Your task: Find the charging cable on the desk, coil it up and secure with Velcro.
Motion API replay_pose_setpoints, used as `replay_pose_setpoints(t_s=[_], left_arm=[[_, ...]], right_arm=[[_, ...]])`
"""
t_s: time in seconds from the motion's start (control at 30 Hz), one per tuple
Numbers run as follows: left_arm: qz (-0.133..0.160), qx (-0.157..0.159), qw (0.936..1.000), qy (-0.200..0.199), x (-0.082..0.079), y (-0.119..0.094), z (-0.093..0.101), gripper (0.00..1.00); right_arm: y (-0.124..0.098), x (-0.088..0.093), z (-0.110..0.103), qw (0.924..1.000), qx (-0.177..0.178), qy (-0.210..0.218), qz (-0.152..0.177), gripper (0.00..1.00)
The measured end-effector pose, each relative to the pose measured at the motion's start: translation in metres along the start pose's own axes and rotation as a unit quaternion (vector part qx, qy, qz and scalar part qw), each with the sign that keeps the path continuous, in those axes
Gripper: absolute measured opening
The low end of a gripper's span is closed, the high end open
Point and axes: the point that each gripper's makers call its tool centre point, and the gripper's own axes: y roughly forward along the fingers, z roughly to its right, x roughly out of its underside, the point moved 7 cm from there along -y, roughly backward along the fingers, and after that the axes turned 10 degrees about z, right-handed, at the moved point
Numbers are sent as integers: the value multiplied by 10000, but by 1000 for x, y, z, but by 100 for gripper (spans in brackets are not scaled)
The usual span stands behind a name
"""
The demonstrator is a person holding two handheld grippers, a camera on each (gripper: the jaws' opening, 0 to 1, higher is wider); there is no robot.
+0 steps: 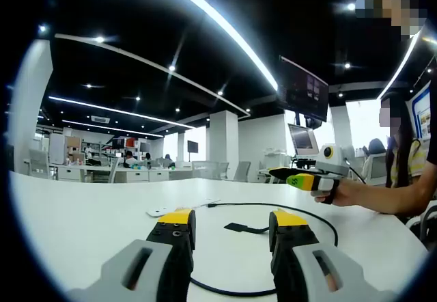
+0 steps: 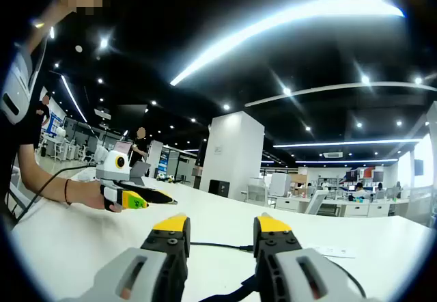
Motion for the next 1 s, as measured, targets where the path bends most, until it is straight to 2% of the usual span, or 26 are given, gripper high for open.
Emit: replay_pose_setpoints(t_s=[0.3,1.0], left_arm=[[-23,15,10000,26,1,0,-4,43],[-8,-3,10000,57,-1,0,4,43]], right_arm=[[0,0,0,10000,5,0,0,38],[0,2,0,10000,-40,31,-45,38]])
